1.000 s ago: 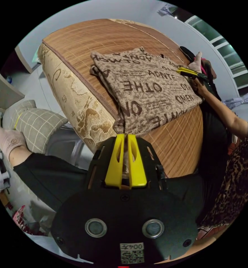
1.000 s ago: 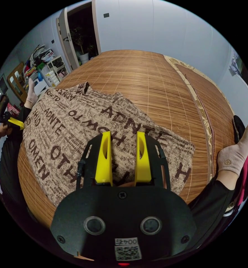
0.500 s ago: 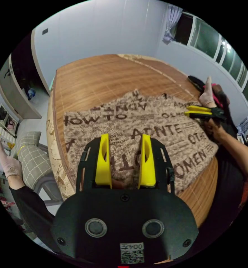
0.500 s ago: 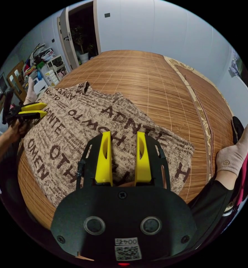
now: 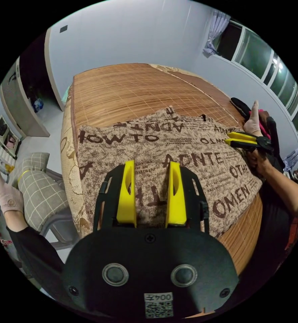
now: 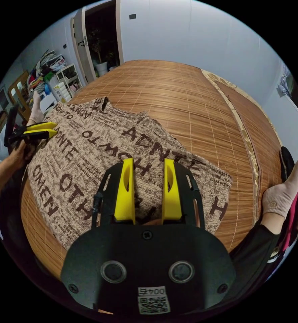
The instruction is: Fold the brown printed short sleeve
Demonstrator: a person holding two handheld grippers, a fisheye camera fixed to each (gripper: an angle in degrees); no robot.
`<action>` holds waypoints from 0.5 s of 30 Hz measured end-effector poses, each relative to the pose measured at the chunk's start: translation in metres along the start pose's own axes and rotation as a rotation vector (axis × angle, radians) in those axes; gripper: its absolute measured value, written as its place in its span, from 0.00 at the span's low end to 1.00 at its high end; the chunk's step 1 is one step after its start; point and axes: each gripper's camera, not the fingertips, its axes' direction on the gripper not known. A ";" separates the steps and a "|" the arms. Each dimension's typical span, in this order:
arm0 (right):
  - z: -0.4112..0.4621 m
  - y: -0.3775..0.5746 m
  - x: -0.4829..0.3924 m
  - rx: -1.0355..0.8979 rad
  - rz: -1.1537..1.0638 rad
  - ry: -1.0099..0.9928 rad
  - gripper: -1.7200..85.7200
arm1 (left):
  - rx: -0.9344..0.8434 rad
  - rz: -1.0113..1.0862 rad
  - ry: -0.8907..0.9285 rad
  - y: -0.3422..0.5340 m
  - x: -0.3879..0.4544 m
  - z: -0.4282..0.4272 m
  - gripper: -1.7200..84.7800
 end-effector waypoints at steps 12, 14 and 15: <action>-0.031 -0.029 0.053 0.034 0.188 -0.319 0.18 | 0.006 0.016 0.069 0.013 -0.023 -0.001 0.21; -0.059 -0.022 0.051 0.053 0.171 -0.300 0.17 | 0.029 -0.027 0.124 0.016 -0.034 -0.010 0.22; -0.074 -0.017 0.048 0.030 0.154 -0.294 0.17 | 0.064 -0.067 0.154 0.019 -0.039 -0.021 0.23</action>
